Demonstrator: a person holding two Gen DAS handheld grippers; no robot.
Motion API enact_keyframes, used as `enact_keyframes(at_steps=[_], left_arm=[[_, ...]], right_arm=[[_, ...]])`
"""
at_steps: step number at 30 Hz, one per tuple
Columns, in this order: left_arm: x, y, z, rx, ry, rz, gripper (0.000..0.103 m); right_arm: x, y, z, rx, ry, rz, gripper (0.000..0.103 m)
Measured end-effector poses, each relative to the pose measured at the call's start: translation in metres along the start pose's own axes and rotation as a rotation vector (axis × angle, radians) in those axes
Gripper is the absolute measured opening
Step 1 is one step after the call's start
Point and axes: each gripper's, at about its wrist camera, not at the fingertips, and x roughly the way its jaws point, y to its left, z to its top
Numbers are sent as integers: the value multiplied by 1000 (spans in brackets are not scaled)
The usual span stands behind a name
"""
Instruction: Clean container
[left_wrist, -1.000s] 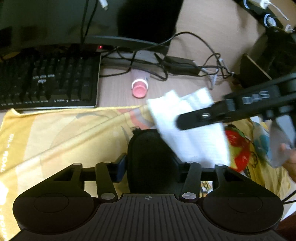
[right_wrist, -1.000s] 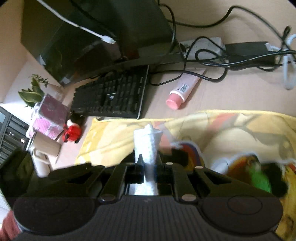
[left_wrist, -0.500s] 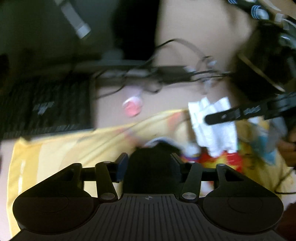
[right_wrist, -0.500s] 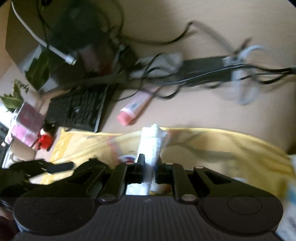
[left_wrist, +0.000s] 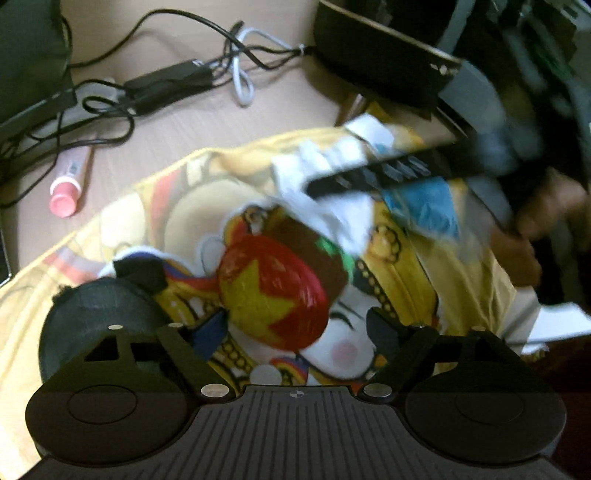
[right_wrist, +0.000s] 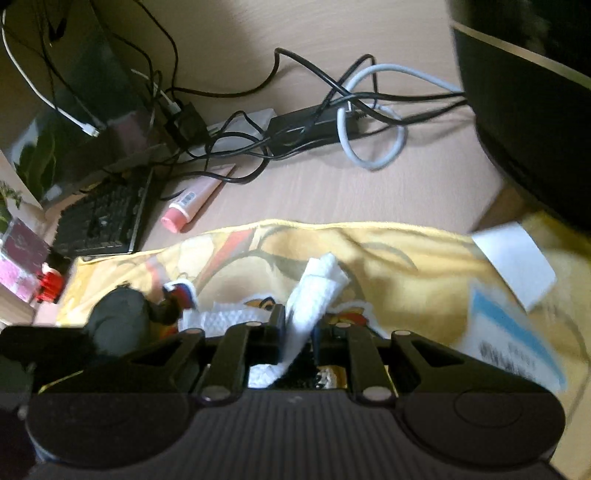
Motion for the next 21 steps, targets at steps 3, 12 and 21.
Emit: enact_keyframes(at_steps=[3,12,21], left_arm=[[-9,8,6,-38,-61,39,87],[-44,2,13,-17,-167,183,94],[-8,-21,26,169,-123,137,94]], right_arm=[[-23,-2,-16,51,-16,54,18],[-81,-15,-25,59,-175,88,16],[-77,-30,-45,128,-74,185,16]])
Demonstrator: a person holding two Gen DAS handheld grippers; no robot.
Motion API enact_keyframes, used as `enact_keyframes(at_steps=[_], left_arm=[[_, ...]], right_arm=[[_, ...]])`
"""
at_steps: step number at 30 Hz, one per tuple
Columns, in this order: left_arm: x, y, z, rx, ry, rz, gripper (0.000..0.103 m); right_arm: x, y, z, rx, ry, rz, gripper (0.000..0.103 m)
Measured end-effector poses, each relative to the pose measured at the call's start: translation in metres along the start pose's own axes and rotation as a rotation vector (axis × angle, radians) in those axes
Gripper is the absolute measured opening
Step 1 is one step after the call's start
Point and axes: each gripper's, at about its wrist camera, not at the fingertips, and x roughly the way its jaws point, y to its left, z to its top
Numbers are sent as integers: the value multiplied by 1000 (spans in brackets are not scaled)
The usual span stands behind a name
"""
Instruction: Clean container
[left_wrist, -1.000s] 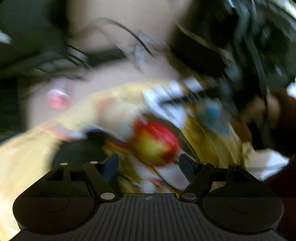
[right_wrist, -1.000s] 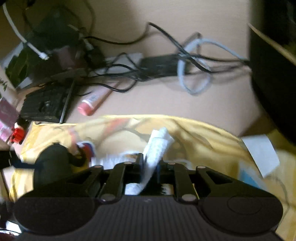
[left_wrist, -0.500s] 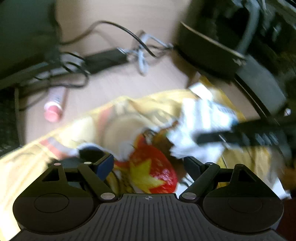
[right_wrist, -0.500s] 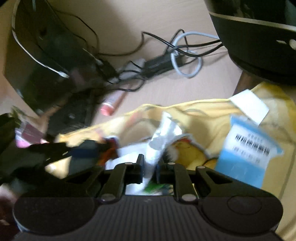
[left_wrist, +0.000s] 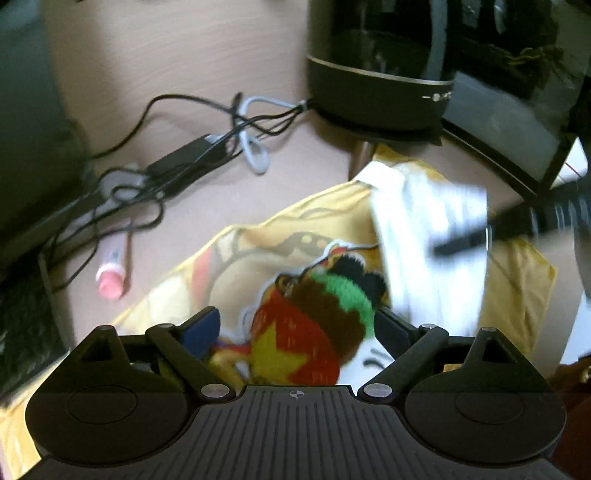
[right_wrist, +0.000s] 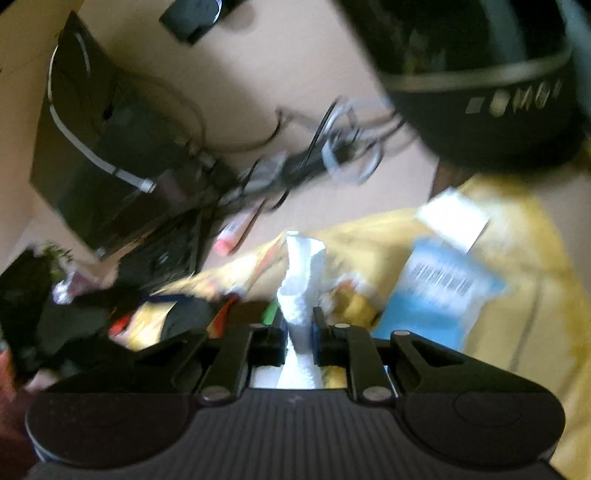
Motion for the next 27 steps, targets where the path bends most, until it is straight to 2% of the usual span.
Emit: enact_keyframes(at_steps=[4,8,11,14,18,21,24,27], left_arm=[[19,13,4,-52,74,-152,95],[4,-5,-13,24,93,-195,98],[-12,-18,-31,20,92,-254,100],[-20,-20,-40,-13,88,-268,100],[-34,-14,-33,-68,59,-243,100],[-44,-16,-8,-56,-18,-294,100],[-37,-26,20,-8,-76,-356,100],[0,-43,43,12,-47,-432,100]], right_arm=[[38,-1,-10,21,68,-60,16],[61,3,3,15,58,-111,18],[71,11,16,11,43,-144,18],[74,15,25,33,49,-141,18],[41,18,28,30,3,-151,18],[-6,10,30,56,-92,-164,18],[-46,-5,29,63,-174,-256,18],[-63,-30,21,80,-198,-360,18]])
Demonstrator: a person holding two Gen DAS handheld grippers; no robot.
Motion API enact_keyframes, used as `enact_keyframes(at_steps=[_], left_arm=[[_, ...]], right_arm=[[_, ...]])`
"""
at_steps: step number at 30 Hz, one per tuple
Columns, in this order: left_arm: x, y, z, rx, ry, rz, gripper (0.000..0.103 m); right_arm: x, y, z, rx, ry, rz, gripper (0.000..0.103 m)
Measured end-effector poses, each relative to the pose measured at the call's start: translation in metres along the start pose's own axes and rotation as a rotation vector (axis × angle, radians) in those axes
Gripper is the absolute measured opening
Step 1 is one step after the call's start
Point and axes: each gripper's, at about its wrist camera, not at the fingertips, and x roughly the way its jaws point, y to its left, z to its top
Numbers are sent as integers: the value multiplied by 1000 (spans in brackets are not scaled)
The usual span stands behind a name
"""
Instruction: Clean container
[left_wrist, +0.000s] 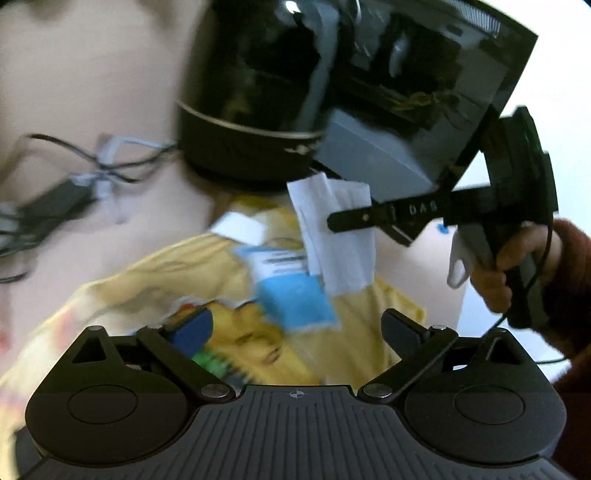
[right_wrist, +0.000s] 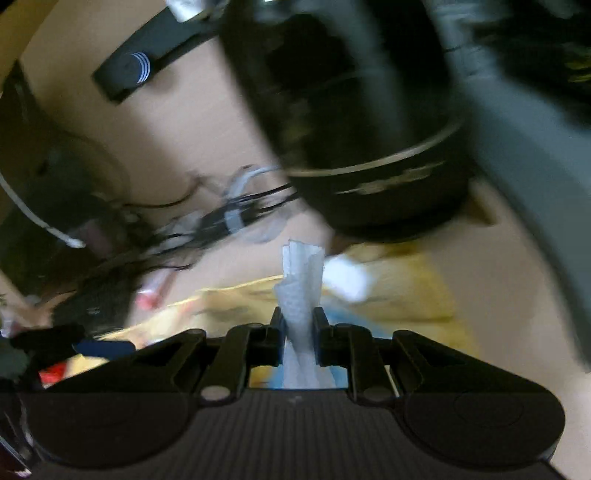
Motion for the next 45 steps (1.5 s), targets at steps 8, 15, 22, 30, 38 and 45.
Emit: enact_keyframes(at_steps=[8,15,22,30,38,45], left_arm=[[93,2,23,18,177,-37,100],[84,9,16,-24,171,-43,100],[62,20,-8,-121,227,24,101],[-5,6,-20,-96,80,86,101],[-57,43,-72,-273,41,306,102],[-75,55,-105,-359,2,342,102]], right_arm=[[55,-47,-20,132,113,9,18],[74,-18,-21,125,166,128,14],[88,7,-15,56,204,196,17],[57,-3,-1,-110,89,-54,56],[61,31,-23,-213,157,-6,67],[73,26,-38,-305,238,-244,72]])
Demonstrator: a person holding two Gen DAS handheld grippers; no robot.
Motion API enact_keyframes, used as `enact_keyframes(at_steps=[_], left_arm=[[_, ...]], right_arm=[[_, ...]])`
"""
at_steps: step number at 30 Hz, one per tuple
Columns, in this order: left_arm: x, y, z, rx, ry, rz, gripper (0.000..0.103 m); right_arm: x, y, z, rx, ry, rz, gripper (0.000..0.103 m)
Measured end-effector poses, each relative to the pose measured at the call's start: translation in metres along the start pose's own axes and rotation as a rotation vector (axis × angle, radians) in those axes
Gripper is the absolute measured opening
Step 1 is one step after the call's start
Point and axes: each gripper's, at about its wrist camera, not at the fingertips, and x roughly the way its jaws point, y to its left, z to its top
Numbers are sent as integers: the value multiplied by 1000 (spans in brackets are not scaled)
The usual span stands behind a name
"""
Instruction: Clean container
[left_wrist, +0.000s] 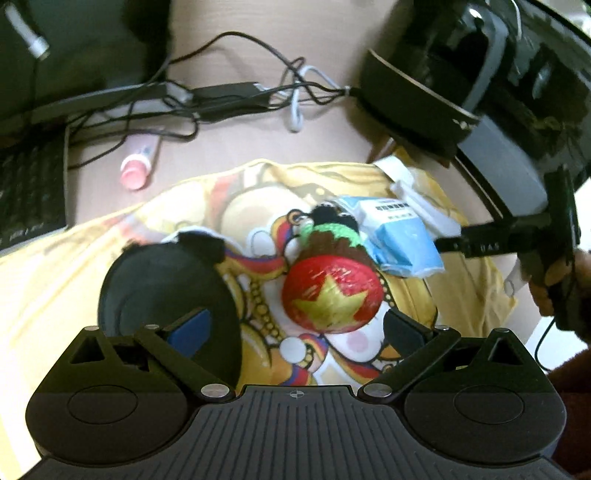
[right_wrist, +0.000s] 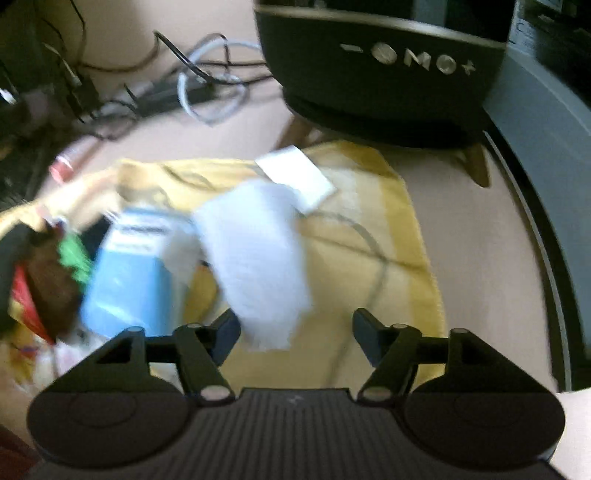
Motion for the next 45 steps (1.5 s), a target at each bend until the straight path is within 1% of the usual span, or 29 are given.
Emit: enact_keyframes(at_steps=[1,2,3,4,6,7,8,9,11,13,15,17,18,20,21,23,25,27,28,32,34,35,37,39,40,41,43,44,45], left_arm=[[-2,3,-1,-12,-8,6,102],[-5,6,-2,-23,-16,13,102],[-8,10,-3,-33,-26,21,102],[-10,14,-5,-44,-36,32,102],[-14,19,-5,-47,-72,91,102],[-15,20,-5,-37,-90,134,102],[-15,19,-5,-10,-107,195,102],[-13,18,-5,22,-119,251,102],[-3,16,-3,107,-114,322,102],[11,17,-1,172,-86,352,102],[23,16,1,220,-58,401,102],[31,15,1,250,-41,433,102],[34,17,0,241,-29,434,102],[40,24,-1,194,-2,418,102],[42,28,-2,166,11,407,102],[43,35,-2,99,22,378,102],[40,42,-2,42,21,349,102],[37,45,-3,8,16,328,102],[36,46,-4,1,13,324,102],[34,46,-4,-16,7,306,102],[34,46,-4,-19,7,301,102],[34,46,-4,-19,8,299,102],[35,47,-4,-26,13,293,102],[34,50,-4,-38,20,288,102],[32,52,-4,-44,21,290,102],[29,54,-4,-53,17,295,102],[20,59,-4,-82,2,295,102],[14,62,-4,-107,-8,289,102],[9,65,-4,-131,-17,284,102]], right_arm=[[-1,-1,-1,-8,5,-30,72],[-6,-2,0,-7,-7,-42,72],[-12,-2,2,-1,-25,-46,72],[-20,-2,4,14,-46,-29,72],[-35,-1,10,61,-73,47,74],[-41,1,13,93,-84,98,79],[-46,4,17,128,-96,151,85],[-48,11,21,149,-102,197,86],[-51,28,28,165,-107,265,86],[-53,54,33,142,-106,318,86],[-50,78,34,130,-56,407,86],[-48,94,31,109,-7,492,86],[-45,102,30,84,15,507,86],[-36,114,31,44,47,485,86],[-29,116,33,55,64,475,86],[-13,116,38,112,107,465,87],[2,113,43,168,147,464,92],[9,113,43,185,160,440,95],[8,114,43,173,148,433,95],[6,126,40,111,119,427,87],[-4,136,39,10,111,433,83],[-8,143,40,-52,102,425,83],[-15,160,38,-191,66,370,83],[-25,168,36,-270,29,338,83],[-32,166,36,-284,10,336,84],[-40,161,37,-284,-11,341,87],[-60,139,37,-264,-82,342,93],[-68,127,36,-250,-124,321,93],[-73,113,34,-228,-167,273,93]])
